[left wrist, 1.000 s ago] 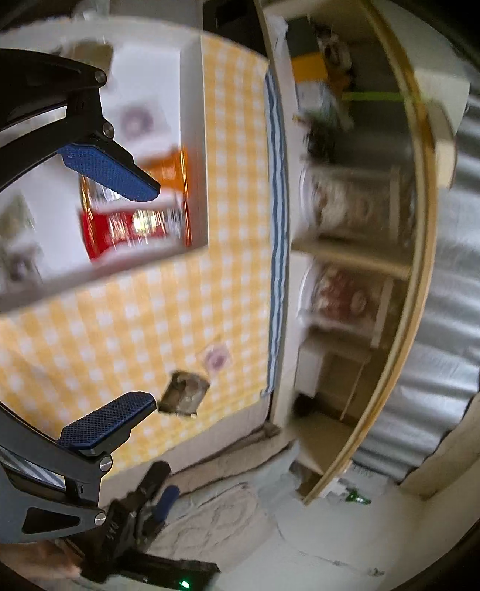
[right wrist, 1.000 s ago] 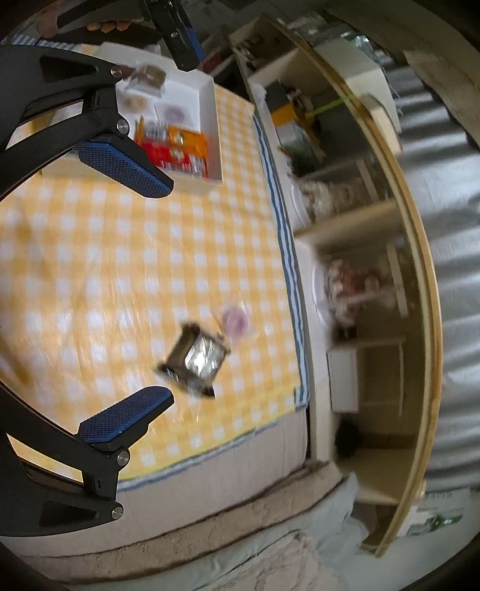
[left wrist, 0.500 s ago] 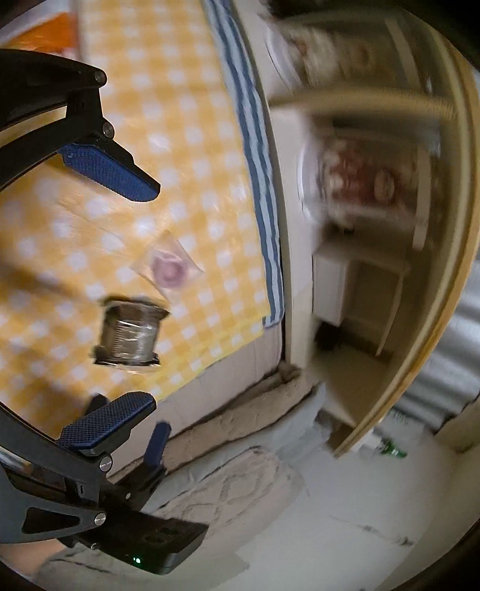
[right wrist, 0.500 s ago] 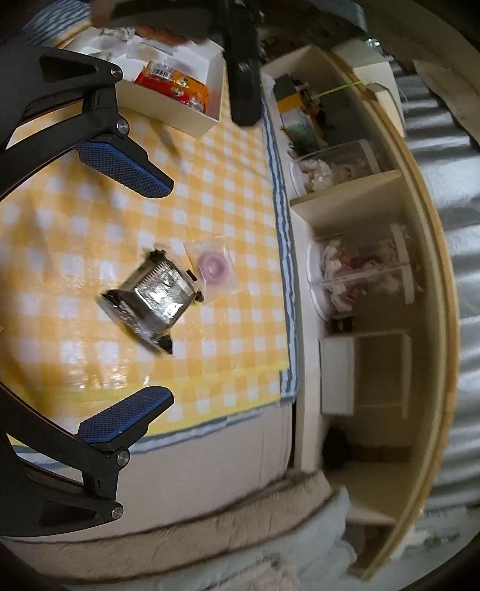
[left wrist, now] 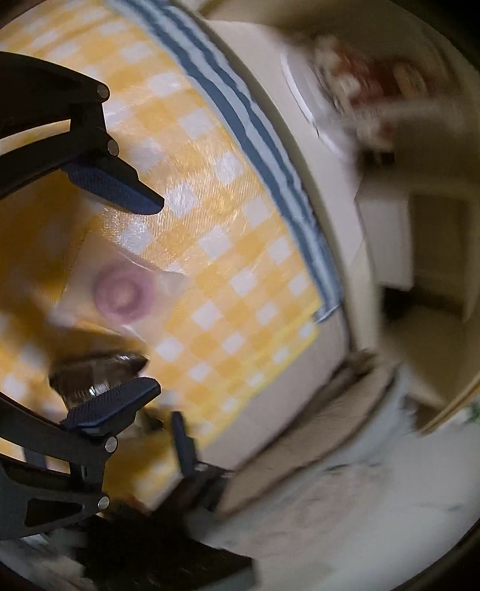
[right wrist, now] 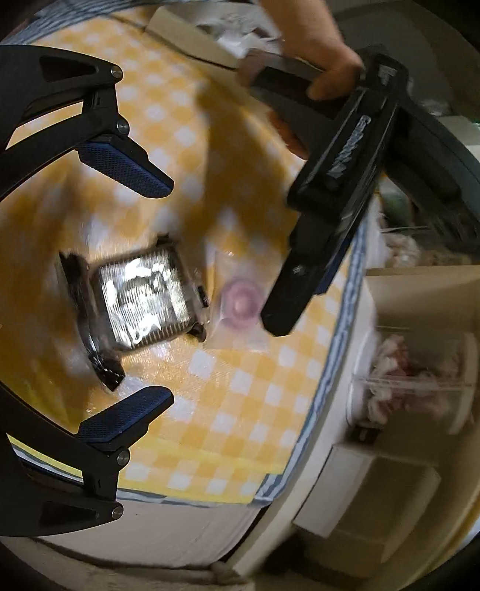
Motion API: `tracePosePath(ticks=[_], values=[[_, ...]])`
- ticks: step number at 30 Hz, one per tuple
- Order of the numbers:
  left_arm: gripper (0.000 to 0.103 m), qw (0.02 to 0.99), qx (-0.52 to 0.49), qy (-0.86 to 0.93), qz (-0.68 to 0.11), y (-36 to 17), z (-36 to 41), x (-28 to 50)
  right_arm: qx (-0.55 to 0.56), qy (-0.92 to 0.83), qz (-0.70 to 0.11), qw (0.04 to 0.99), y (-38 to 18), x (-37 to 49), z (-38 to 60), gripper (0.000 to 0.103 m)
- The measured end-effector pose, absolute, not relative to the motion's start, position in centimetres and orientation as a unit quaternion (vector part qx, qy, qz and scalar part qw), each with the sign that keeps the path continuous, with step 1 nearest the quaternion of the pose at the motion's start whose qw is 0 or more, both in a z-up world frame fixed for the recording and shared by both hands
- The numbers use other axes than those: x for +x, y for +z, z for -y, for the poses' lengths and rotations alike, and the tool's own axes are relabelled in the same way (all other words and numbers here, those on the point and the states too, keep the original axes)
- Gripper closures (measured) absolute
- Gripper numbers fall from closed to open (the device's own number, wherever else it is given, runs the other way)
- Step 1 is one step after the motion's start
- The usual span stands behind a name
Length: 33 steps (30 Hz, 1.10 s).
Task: Organize snacks
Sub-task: 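Grasp purple ring-cookie packet with left tool while right tool grasps silver-wrapped cake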
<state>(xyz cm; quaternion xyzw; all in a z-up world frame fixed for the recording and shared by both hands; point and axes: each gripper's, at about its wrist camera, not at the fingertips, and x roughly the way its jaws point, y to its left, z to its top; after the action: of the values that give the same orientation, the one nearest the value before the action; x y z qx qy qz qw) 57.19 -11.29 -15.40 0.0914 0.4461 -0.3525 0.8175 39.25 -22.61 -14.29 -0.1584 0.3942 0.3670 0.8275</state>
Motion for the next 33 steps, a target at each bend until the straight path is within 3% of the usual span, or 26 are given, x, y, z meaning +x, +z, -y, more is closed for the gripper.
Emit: tracePosePath(ticks=[2, 3, 4, 6, 13, 15, 20, 33], values=[[0.017, 0.806, 0.129, -0.364, -0.449, -16.2, 12.4, 57.3, -0.178, 0.374, -0.402, 0.817, -14.9, 39.3, 22.5, 0.003], [0.017, 0.801, 0.145, -0.367, -0.451, -16.6, 12.9, 57.5, -0.192, 0.377, -0.410, 0.808, -15.4, 39.4, 22.3, 0.009], [0.018, 0.797, 0.157, -0.366, -0.453, -17.1, 13.2, 57.9, -0.200, 0.379, -0.415, 0.802, -15.7, 39.3, 22.2, 0.022], [0.018, 0.793, 0.160, -0.367, -0.459, -17.8, 13.6, 58.7, -0.208, 0.383, -0.430, 0.791, -16.2, 39.3, 22.2, 0.037], [0.023, 0.793, 0.203, -0.349, -0.457, -19.0, 15.6, 58.9, -0.162, 0.343, -0.459, 0.803, -16.3, 37.4, 24.8, 0.042], [0.034, 0.796, 0.222, -0.331, -0.455, -19.3, 16.3, 58.7, -0.139, 0.324, -0.470, 0.809, -16.3, 36.7, 25.6, 0.042], [0.045, 0.811, 0.240, -0.288, -0.449, -19.9, 17.3, 58.3, -0.079, 0.273, -0.495, 0.821, -16.3, 34.8, 27.3, 0.044], [0.055, 0.846, 0.173, -0.231, -0.450, -20.1, 17.3, 51.7, -0.018, 0.174, -0.504, 0.846, -16.1, 30.5, 27.9, 0.048]])
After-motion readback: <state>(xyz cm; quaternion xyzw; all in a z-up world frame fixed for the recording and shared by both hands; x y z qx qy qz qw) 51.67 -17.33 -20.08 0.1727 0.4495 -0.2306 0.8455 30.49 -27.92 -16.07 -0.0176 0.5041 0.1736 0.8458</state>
